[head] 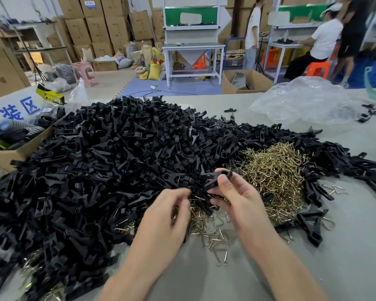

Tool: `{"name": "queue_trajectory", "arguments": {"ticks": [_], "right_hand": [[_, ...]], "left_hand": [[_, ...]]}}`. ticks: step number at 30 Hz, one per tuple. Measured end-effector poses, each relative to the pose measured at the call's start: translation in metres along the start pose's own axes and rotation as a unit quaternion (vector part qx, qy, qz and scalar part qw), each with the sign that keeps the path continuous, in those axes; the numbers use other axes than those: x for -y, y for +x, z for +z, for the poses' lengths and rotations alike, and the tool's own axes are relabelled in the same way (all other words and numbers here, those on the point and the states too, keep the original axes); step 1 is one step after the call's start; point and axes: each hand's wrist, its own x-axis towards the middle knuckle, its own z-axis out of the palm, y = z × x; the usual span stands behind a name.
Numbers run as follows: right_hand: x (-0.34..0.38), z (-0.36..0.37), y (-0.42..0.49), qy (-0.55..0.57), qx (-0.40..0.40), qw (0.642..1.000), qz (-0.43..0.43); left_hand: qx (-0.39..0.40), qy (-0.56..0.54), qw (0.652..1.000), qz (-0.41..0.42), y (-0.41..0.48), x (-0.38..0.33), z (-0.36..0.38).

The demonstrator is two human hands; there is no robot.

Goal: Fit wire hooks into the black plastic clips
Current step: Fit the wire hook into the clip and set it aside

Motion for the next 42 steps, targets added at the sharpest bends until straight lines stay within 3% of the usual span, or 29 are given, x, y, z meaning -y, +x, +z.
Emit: {"name": "queue_trajectory", "arguments": {"ticks": [3, 5, 10, 16, 23, 25, 27, 30, 36, 42], "right_hand": [[0.001, -0.004, 0.003, 0.034, -0.032, 0.999, 0.011], [0.001, -0.006, 0.003, 0.043, -0.037, 0.998, 0.017], [-0.001, -0.007, 0.005, 0.032, -0.042, 0.998, 0.02], [-0.003, -0.008, 0.006, 0.013, -0.041, 0.999, 0.012], [-0.005, -0.008, 0.006, 0.01, -0.034, 0.999, 0.013], [-0.006, -0.008, 0.006, 0.019, -0.023, 0.999, 0.013], [-0.008, -0.007, 0.007, 0.02, 0.006, 1.0, 0.014], [-0.01, -0.003, 0.006, 0.011, 0.068, 0.998, 0.01], [-0.014, 0.001, 0.003, -0.006, 0.125, 0.992, 0.005], [-0.013, 0.001, 0.0, 0.007, 0.164, 0.986, 0.015]], "left_hand": [[0.066, 0.194, 0.973, 0.107, -0.004, 0.005, 0.003], [0.091, 0.24, 0.959, 0.119, -0.004, 0.006, 0.003], [0.101, 0.216, 0.962, 0.135, 0.001, 0.01, -0.008], [0.181, 0.201, 0.956, 0.113, 0.0, 0.023, -0.02], [0.086, 0.224, 0.958, 0.157, 0.002, 0.019, -0.013], [0.039, 0.158, 0.98, 0.112, 0.002, 0.013, -0.013], [-0.013, -0.002, 1.0, 0.0, 0.0, 0.006, -0.012], [-0.033, -0.169, 0.98, -0.098, 0.001, -0.001, -0.011], [0.025, -0.267, 0.953, -0.138, 0.001, -0.009, -0.008], [0.072, -0.43, 0.875, -0.211, 0.005, -0.016, -0.012]]}}
